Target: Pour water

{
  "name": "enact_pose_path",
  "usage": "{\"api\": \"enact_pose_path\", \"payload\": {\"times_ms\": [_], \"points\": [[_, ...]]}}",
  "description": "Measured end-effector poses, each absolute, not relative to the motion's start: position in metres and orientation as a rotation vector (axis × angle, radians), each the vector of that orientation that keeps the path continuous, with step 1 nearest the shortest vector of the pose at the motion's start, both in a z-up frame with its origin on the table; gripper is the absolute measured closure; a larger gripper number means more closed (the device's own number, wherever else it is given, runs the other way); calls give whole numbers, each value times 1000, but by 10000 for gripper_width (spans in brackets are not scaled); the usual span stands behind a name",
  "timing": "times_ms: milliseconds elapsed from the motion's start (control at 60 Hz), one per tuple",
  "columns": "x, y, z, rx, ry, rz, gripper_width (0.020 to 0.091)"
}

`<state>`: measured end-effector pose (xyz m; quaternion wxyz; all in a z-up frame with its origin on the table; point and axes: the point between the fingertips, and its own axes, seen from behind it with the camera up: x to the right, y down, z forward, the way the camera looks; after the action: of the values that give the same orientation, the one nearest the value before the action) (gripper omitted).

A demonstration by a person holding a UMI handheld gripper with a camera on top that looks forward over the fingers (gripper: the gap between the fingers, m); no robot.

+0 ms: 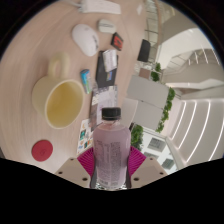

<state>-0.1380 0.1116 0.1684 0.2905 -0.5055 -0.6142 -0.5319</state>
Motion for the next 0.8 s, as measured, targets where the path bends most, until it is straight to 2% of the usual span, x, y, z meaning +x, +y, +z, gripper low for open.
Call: {"api": "enact_pose_path", "payload": {"times_ms": [33, 50, 67, 100, 117, 133, 167, 200, 217, 267, 333, 383, 417, 433, 450, 500, 517, 617, 783, 800], "points": [[-139, 135, 189, -1477, -1478, -1273, 705], [-139, 121, 188, -1549, -1254, -1218, 706], [-137, 134, 201, -1619, -1236, -1086, 706], [-138, 115, 203, -1715, -892, -887, 705], [-143, 106, 220, -1708, -774, -821, 703], [-136, 121, 224, -1764, -738, -699, 703], [-128, 103, 227, -1779, -440, -493, 697], [-119, 100, 229, -1766, -273, -329, 653], [-123, 90, 242, -1727, -177, -277, 639], [-98, 92, 222, -1730, -69, -107, 592], [-89, 83, 184, -1720, 58, 31, 590], [-62, 94, 169, -1779, -2, 8, 590], [-50, 89, 140, -1806, -14, -15, 590], [-48, 83, 117, -1799, -17, -6, 588], [-50, 90, 124, -1823, -48, -23, 587], [-48, 93, 114, -1830, -70, -7, 587], [-47, 89, 96, -1822, -66, 14, 587], [-54, 93, 87, -1833, -54, 98, 585], [-61, 92, 55, -1870, -130, 93, 572], [-61, 91, 59, -1851, -134, 93, 570]]}}
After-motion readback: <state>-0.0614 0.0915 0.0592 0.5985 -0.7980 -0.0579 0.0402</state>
